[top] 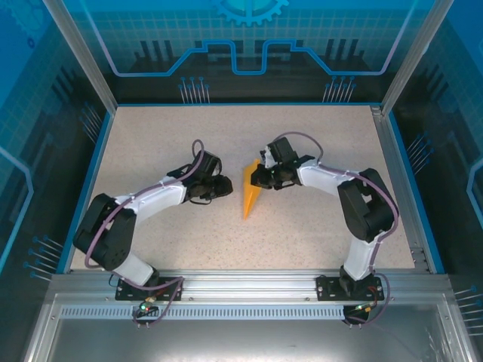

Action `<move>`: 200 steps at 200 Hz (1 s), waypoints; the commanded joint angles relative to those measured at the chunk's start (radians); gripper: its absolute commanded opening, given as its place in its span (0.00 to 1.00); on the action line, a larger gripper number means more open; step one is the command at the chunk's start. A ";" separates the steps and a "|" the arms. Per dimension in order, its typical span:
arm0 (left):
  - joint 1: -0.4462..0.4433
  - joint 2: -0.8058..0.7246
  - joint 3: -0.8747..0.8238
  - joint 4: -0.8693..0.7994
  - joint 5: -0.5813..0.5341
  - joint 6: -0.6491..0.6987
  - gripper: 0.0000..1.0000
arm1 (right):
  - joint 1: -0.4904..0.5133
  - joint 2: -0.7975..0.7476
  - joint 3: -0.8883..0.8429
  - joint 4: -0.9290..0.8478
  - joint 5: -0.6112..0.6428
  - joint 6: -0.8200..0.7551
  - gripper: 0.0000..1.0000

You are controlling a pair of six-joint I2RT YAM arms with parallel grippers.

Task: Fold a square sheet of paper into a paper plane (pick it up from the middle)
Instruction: Turn over the paper at the center of the table.

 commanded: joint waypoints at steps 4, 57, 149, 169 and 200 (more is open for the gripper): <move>0.018 -0.071 -0.058 -0.006 -0.103 -0.046 0.36 | 0.015 -0.052 0.157 -0.399 0.246 -0.194 0.06; 0.061 -0.170 -0.155 0.016 -0.168 -0.106 0.43 | 0.036 -0.048 0.305 -0.649 0.510 -0.301 0.07; 0.086 -0.287 -0.263 0.103 -0.174 -0.136 0.56 | 0.203 0.133 0.530 -0.901 0.954 -0.237 0.04; 0.095 -0.300 -0.274 0.093 -0.177 -0.140 0.58 | 0.232 0.180 0.559 -0.932 0.991 -0.221 0.04; 0.114 -0.316 -0.301 0.117 -0.152 -0.172 0.59 | 0.261 0.246 0.594 -0.962 1.004 -0.197 0.05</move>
